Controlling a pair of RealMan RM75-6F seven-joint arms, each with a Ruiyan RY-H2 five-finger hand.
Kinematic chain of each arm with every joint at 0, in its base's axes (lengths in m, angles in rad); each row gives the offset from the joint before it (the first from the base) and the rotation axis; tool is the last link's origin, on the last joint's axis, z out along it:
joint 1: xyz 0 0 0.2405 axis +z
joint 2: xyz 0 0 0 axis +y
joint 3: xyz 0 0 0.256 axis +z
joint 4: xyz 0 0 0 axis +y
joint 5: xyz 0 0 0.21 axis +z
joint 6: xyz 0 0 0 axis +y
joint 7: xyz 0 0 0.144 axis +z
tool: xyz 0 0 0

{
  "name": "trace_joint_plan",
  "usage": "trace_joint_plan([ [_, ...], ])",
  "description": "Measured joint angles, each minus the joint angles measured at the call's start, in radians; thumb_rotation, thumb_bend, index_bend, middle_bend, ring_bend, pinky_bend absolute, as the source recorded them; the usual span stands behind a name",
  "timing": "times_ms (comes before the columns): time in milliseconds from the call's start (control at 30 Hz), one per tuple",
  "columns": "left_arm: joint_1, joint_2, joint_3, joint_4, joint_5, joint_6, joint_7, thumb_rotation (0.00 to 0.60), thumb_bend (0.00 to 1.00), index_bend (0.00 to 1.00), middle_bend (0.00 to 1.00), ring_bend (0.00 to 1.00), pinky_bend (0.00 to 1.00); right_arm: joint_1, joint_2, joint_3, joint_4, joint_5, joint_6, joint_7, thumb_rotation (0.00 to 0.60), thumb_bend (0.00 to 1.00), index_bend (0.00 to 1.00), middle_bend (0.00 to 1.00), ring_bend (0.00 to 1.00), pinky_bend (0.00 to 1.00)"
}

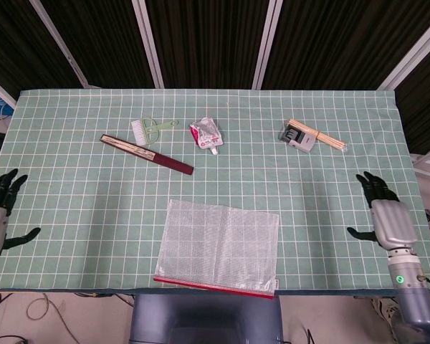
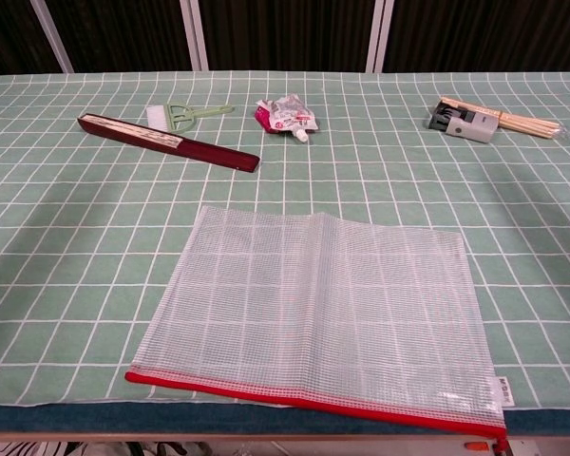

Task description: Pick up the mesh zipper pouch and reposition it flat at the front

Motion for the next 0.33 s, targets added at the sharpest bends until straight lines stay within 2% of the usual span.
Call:
trace_joint_plan([
  [167,0.061,-0.019,0.021,0.093,0.002,0.042,-0.048,0.600,0.04,0.00,0.00,0.00,0.00,-0.087,-0.009,-0.037,0.108,-0.062,0.089,0.089,0.600,0.10,0.00,0.00,0.00,0.21],
  [333,0.086,-0.037,0.015,0.149,-0.011,0.051,-0.081,0.600,0.04,0.00,0.00,0.00,0.00,-0.141,-0.039,-0.040,0.172,-0.088,0.145,0.158,0.600,0.10,0.00,0.00,0.00,0.21],
])
